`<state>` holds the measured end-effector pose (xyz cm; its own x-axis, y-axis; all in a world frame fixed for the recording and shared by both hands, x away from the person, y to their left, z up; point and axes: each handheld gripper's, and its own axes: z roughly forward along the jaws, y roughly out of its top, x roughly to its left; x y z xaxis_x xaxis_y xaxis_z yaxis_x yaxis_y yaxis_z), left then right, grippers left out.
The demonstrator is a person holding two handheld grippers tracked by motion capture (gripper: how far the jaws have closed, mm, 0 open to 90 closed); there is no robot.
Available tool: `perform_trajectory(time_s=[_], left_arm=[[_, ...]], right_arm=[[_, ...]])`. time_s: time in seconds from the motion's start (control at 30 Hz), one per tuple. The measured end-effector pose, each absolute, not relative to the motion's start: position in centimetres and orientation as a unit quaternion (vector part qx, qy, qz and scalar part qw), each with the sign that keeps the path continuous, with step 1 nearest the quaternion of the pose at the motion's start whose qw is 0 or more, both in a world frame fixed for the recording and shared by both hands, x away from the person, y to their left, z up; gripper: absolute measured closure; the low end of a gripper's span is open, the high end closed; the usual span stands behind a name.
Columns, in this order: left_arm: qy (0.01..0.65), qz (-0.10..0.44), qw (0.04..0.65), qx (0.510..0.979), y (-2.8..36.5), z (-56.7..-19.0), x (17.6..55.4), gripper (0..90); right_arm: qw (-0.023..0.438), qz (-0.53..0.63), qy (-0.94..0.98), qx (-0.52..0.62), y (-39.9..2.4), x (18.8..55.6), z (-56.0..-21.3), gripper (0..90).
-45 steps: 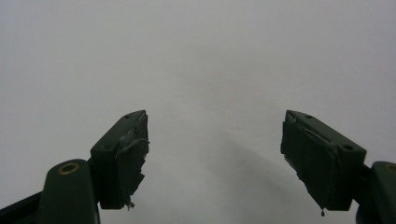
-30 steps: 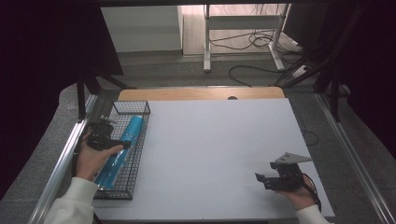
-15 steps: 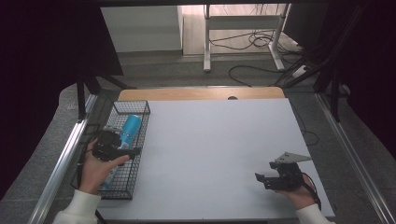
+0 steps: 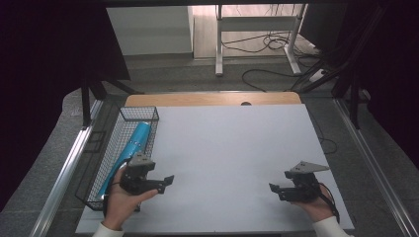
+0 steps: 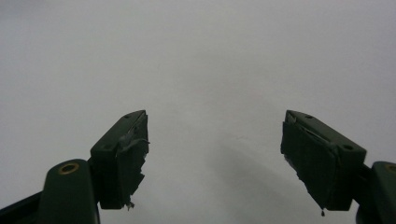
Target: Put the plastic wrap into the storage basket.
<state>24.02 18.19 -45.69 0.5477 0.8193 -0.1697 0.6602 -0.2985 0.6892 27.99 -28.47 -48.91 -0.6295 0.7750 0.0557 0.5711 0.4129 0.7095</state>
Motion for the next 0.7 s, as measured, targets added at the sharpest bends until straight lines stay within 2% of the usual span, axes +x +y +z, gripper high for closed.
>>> perform_trajectory(time_s=[0.3,0.7], left_arm=[[0.456,0.083,0.38,0.801,16.1,-48.6,22.6,15.8],[0.462,0.098,0.386,0.793,16.4,-49.0,22.6,15.6]], right_arm=[[0.142,0.359,0.831,0.4,-28.3,28.0,-49.0,24.0],[0.143,0.366,0.831,0.393,-28.3,27.9,-48.9,24.0]])
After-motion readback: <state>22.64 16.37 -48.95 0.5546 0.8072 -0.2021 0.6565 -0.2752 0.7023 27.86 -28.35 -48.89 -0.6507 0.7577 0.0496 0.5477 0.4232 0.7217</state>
